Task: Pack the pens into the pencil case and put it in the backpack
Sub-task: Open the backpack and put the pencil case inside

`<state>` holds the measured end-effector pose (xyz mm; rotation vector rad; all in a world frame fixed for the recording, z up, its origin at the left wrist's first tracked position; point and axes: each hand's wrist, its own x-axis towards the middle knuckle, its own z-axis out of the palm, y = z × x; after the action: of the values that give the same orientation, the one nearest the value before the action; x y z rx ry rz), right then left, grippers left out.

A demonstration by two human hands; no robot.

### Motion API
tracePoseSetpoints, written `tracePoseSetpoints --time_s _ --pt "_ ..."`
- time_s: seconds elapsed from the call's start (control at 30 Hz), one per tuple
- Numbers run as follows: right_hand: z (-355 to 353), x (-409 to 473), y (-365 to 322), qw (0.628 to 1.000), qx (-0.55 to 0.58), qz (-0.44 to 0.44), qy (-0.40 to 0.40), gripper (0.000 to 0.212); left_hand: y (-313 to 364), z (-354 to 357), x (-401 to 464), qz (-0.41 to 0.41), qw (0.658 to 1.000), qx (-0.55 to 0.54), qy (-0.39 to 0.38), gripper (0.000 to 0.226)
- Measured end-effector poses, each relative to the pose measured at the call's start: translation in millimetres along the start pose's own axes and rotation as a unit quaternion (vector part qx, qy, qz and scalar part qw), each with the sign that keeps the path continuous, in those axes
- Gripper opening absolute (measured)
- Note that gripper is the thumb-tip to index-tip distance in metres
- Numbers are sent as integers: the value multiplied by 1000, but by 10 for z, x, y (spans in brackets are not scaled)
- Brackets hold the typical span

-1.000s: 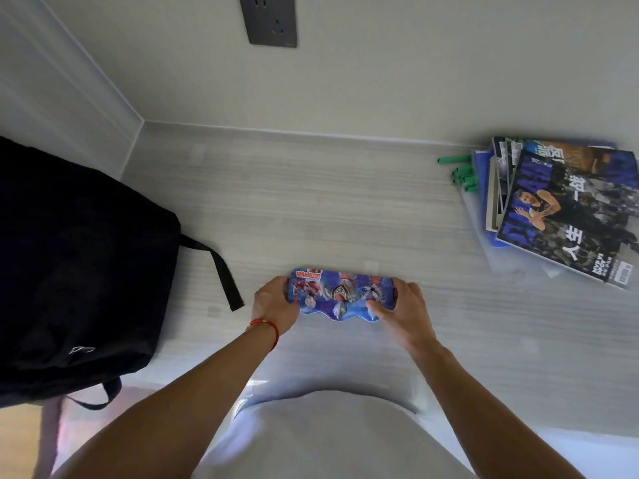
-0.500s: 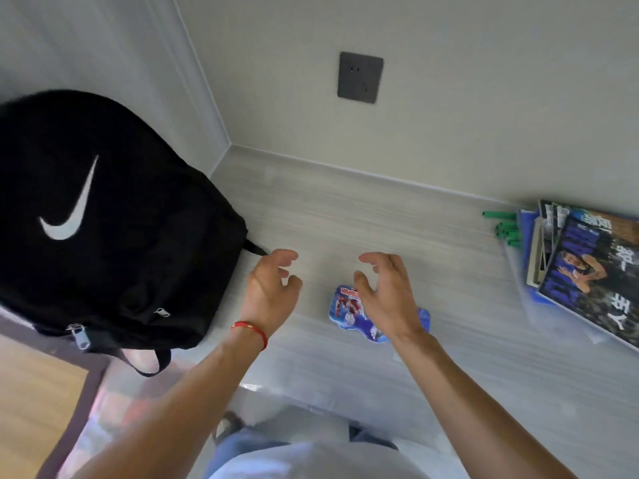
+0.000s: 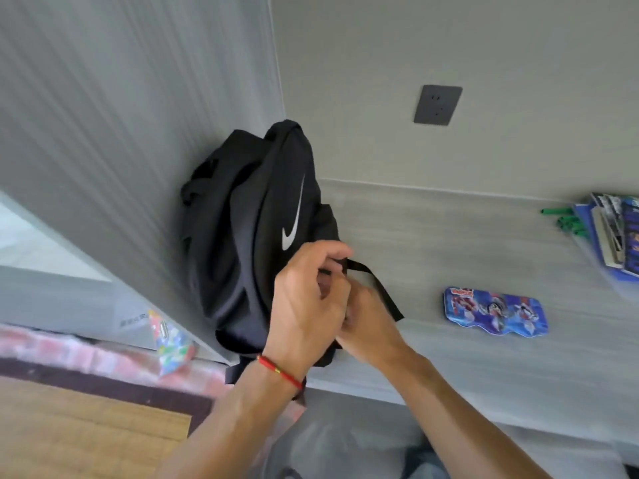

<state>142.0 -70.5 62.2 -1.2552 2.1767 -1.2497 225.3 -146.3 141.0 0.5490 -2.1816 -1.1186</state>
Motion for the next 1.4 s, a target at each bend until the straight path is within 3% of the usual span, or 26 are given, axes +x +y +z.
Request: tracePoseSetpoints --time_s 0.17,0.27,0.4,0.6,0.67,0.8,1.03,1.17,1.23,1.4 --pt "387 -226 -114 993 -111 25 -18 35 -9 -271 -356 51 998 20 15 31" --pt "405 -295 -115 995 -97 9 -9 46 -56 -375 -466 80 993 44 76 27" --pt "421 -384 -210 991 -131 -11 -13 39 -219 -490 -537 58 976 87 191 25" --pt "458 -395 -264 976 -203 -51 56 12 -364 -535 -449 15 975 62 215 45" --pt "415 -417 -290 968 -225 -76 78 10 -365 -574 -402 18 977 45 208 43" --pt "197 -315 -399 916 -321 -226 82 23 -319 -706 -234 27 983 23 178 40" --pt "-313 342 -1165 886 -267 -325 193 10 -131 -942 -8 63 991 -21 117 30" --pt "-387 608 -1379 915 -198 -286 205 8 -4 -1053 253 130 983 95 84 36" --pt "-404 687 -1429 931 -174 -255 197 8 48 -1101 426 123 981 141 45 48" --pt "-487 864 -1389 945 -131 -200 225 13 120 -1185 627 66 992 96 -52 43"
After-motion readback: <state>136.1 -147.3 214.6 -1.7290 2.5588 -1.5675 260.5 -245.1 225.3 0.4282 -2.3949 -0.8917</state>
